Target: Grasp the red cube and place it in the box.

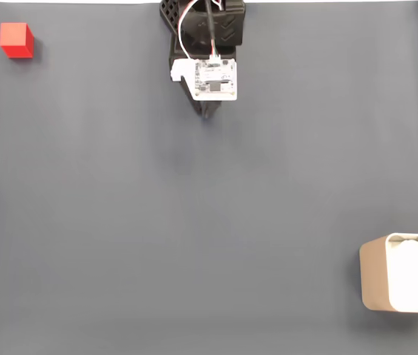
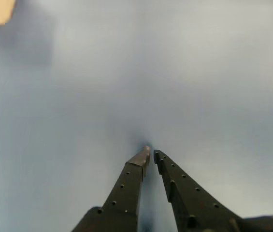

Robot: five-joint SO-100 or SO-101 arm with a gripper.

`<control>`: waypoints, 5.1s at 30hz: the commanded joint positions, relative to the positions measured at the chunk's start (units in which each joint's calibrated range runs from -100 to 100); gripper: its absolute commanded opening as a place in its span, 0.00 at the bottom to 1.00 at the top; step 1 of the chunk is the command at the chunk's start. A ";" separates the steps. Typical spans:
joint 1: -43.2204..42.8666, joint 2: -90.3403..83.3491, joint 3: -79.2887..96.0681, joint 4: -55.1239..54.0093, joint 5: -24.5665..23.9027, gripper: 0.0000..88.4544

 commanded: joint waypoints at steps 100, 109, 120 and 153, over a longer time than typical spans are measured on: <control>63.27 58.23 -81.96 12.22 -4.54 0.00; 67.96 56.93 -76.85 9.51 -4.59 0.00; 70.24 57.62 -74.30 8.61 -3.96 0.10; 73.64 64.29 -61.71 -8.68 -3.52 0.32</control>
